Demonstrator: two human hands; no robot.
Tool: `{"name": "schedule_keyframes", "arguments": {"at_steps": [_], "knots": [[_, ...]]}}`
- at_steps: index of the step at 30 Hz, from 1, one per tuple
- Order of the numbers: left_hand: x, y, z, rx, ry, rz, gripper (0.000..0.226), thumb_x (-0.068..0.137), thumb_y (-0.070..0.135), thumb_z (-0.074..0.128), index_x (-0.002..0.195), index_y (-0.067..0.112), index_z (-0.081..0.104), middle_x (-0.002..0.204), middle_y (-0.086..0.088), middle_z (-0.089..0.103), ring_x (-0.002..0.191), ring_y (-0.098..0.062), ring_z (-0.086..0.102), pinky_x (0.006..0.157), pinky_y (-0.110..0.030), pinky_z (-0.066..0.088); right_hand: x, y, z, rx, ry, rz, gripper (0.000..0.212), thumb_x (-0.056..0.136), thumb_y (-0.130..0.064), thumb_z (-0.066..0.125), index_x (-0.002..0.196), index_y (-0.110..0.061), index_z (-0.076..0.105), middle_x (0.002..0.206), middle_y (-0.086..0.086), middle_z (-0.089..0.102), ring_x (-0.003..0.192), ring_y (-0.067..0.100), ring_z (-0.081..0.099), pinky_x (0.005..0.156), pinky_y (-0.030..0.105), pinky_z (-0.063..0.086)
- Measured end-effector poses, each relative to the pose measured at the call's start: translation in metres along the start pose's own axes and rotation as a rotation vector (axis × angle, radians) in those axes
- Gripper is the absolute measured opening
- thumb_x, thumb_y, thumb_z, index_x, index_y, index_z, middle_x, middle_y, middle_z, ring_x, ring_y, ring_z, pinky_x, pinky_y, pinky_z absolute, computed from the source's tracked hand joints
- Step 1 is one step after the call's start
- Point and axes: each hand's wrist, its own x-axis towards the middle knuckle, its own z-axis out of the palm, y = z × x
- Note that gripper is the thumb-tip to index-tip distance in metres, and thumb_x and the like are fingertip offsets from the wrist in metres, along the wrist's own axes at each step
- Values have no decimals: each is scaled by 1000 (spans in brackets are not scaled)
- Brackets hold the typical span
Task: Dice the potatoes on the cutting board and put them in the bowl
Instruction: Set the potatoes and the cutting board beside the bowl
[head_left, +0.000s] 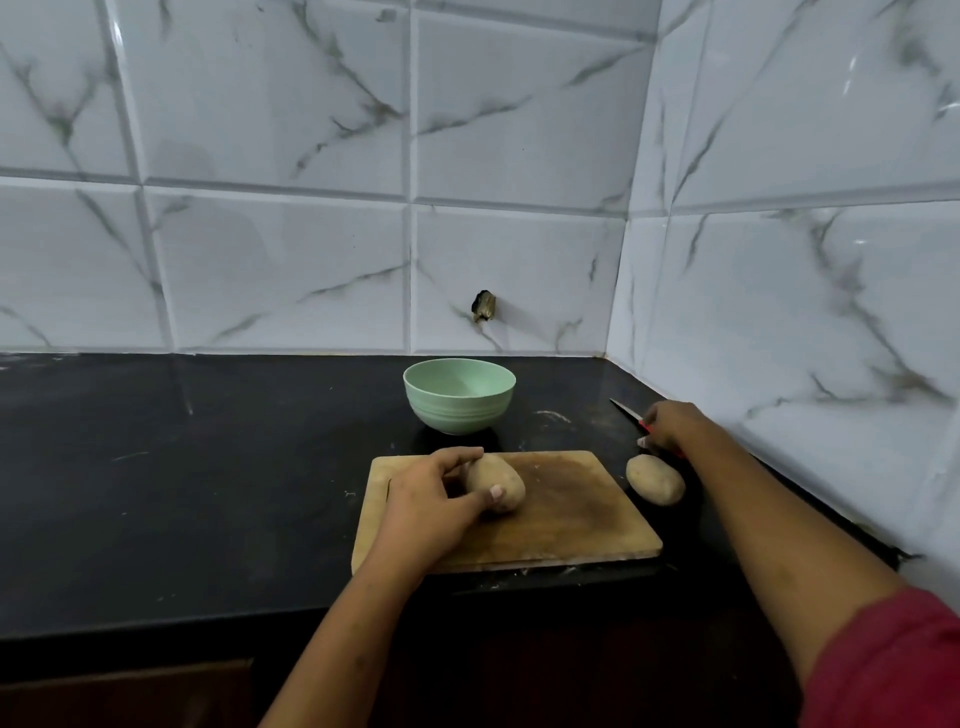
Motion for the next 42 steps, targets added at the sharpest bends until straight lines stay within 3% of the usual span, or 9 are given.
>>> {"name": "schedule_keyframes", "arguments": {"at_steps": [7, 9, 12, 15, 21, 28, 34, 39, 42], "knots": [[-2, 1, -4, 47, -12, 33, 49, 76, 32, 78, 122, 32, 60, 117, 13, 59, 105, -2, 55, 74, -7, 40, 2, 0, 1, 4, 12, 61, 21, 98, -19, 47, 81, -8, 53, 82, 12, 58, 84, 29, 61, 63, 29, 44], [-3, 2, -5, 63, -22, 33, 52, 74, 33, 79, 123, 32, 59, 116, 15, 57, 104, -2, 54, 69, -5, 39, -6, -7, 1, -20, -30, 37, 13, 101, -23, 42, 111, -20, 50, 108, 16, 60, 109, 31, 59, 82, 32, 47], [-5, 3, -5, 71, -39, 40, 55, 71, 32, 82, 121, 31, 59, 117, 14, 56, 102, -3, 54, 70, -6, 38, 2, -10, 13, -52, -75, 78, 49, 101, -29, 43, 143, -6, 37, 131, 16, 54, 117, 28, 54, 94, 30, 46], [-5, 2, -5, 76, -48, 56, 55, 71, 31, 82, 120, 29, 58, 120, 14, 55, 102, -3, 54, 69, -6, 38, -3, -7, 10, -41, -71, 53, 17, 99, -22, 50, 92, -10, 59, 83, 7, 53, 69, 14, 51, 55, 14, 41], [-5, 3, -5, 72, -55, 56, 54, 72, 30, 81, 120, 30, 57, 112, 20, 51, 97, 1, 51, 68, -6, 37, -3, -8, 12, 108, 34, 82, 46, 90, -52, 57, 85, -7, 55, 98, 10, 58, 90, 26, 56, 73, 30, 41], [-4, -1, -4, 89, -50, 72, 51, 72, 32, 80, 118, 32, 57, 114, 19, 53, 107, -2, 51, 73, -8, 37, 18, -6, 16, 139, 24, 20, 64, 85, -48, 64, 138, -26, 37, 137, 9, 50, 122, 30, 50, 96, 40, 45], [-1, -1, -3, 80, -53, 66, 51, 72, 32, 80, 117, 34, 57, 115, 18, 54, 108, -3, 51, 81, -17, 39, 13, -5, 13, 175, 66, -61, 49, 85, -70, 48, 90, -23, 62, 94, 2, 64, 94, 22, 60, 81, 34, 49], [-1, -1, -3, 62, -59, 50, 51, 72, 31, 81, 117, 33, 58, 117, 16, 56, 108, -5, 53, 86, -22, 43, -2, -13, 6, 157, 84, 30, 25, 82, -31, 71, 71, -14, 54, 73, 3, 58, 66, 20, 60, 62, 28, 52], [-2, -1, -3, 48, -65, 36, 51, 73, 30, 80, 118, 33, 58, 116, 16, 55, 108, -5, 53, 88, -22, 44, -11, -18, 2, 187, 122, 55, 22, 85, -6, 58, 65, -10, 51, 62, 5, 54, 53, 15, 50, 46, 23, 38]]}}
